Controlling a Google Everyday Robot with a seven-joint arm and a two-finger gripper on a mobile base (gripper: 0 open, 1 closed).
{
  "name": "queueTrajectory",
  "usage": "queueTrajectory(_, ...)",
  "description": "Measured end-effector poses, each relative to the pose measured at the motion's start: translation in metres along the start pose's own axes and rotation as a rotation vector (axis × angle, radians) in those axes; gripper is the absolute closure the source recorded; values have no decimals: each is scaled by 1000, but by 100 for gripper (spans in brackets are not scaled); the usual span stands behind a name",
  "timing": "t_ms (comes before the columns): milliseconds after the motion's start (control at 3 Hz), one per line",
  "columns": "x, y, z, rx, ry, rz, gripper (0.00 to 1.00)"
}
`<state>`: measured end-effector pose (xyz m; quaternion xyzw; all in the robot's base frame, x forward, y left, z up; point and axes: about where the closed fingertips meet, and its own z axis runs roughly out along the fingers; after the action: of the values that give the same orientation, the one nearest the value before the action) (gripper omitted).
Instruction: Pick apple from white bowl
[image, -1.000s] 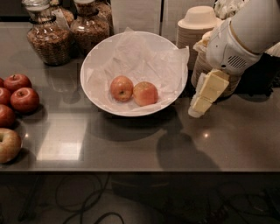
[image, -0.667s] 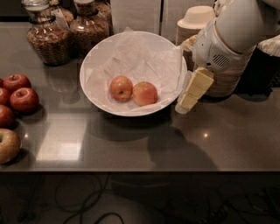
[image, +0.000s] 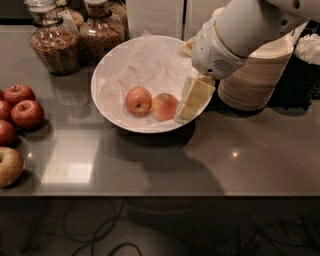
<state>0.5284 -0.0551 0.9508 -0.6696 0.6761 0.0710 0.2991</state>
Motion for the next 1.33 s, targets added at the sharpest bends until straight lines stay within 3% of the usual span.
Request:
queueTrajectory(667,-8,-1,26,-24,-1,-23,14)
queueTrajectory(1333,9,-26,41,-14,18,3,33)
